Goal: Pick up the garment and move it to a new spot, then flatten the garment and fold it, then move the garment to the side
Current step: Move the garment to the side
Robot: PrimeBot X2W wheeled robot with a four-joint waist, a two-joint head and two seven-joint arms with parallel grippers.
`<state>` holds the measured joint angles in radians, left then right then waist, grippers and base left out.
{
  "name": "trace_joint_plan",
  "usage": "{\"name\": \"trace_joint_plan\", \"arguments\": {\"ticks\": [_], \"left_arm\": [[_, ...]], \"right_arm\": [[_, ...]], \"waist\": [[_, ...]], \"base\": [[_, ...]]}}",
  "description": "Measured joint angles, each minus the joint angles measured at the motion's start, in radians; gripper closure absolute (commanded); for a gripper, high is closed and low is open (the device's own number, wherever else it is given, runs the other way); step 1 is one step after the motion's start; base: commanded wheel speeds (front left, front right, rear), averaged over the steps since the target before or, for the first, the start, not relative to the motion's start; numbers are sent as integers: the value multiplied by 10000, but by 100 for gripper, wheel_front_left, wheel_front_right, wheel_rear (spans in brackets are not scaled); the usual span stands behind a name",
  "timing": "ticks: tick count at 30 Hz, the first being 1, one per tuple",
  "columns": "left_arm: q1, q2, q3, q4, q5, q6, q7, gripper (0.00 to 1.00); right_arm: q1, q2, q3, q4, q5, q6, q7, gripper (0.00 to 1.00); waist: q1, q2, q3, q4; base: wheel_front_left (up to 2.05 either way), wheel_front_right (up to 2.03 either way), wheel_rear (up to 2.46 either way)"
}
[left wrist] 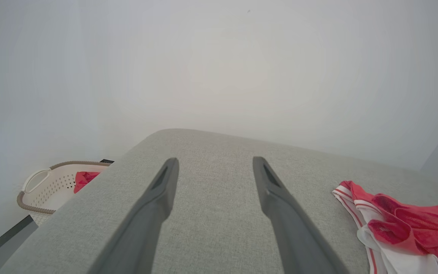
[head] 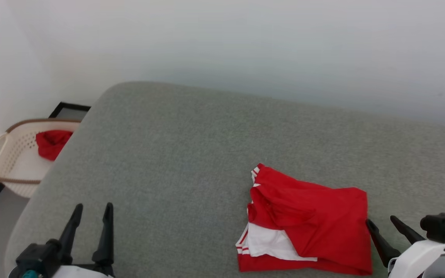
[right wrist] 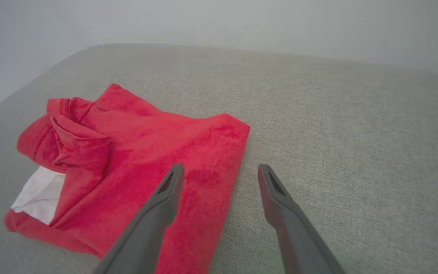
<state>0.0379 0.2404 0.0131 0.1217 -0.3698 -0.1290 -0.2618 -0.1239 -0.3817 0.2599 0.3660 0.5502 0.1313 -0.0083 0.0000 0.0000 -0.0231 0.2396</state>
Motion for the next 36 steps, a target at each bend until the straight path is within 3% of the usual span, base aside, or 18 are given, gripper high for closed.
{"name": "trace_joint_plan", "arguments": {"ticks": [23, 24, 25, 26, 36], "left_arm": [[-980, -704, -414, 102, -86, -2, 0, 0], [-997, -717, -430, 117, -86, -2, 0, 0], [-1013, -731, -441, 125, -88, -2, 0, 0], [-1025, -740, -445, 138, -90, -2, 0, 0], [-1119, -767, -433, 207, -119, -2, 0, 0]], "right_arm": [[-749, -153, -481, -431, 203, 0, 4428, 0], [-779, -142, -514, -458, 313, 0, 4629, 31], [-801, -180, -472, -558, 330, -4, 4784, 87], [-806, -228, -443, -644, 339, -10, 4830, 100], [-1113, -499, -391, -1187, 364, 8, 5553, 100]], "waist": [[0, 0, 1828, 817], [0, 0, 1876, 839], [-1, 0, 1915, 861], [0, 0, 1950, 880], [0, 0, 1959, 742]], "base": [[0, 0, 0], [0, 0, 0], [0, 0, 0], [0, 0, 0], [0, 0, 0]]}}
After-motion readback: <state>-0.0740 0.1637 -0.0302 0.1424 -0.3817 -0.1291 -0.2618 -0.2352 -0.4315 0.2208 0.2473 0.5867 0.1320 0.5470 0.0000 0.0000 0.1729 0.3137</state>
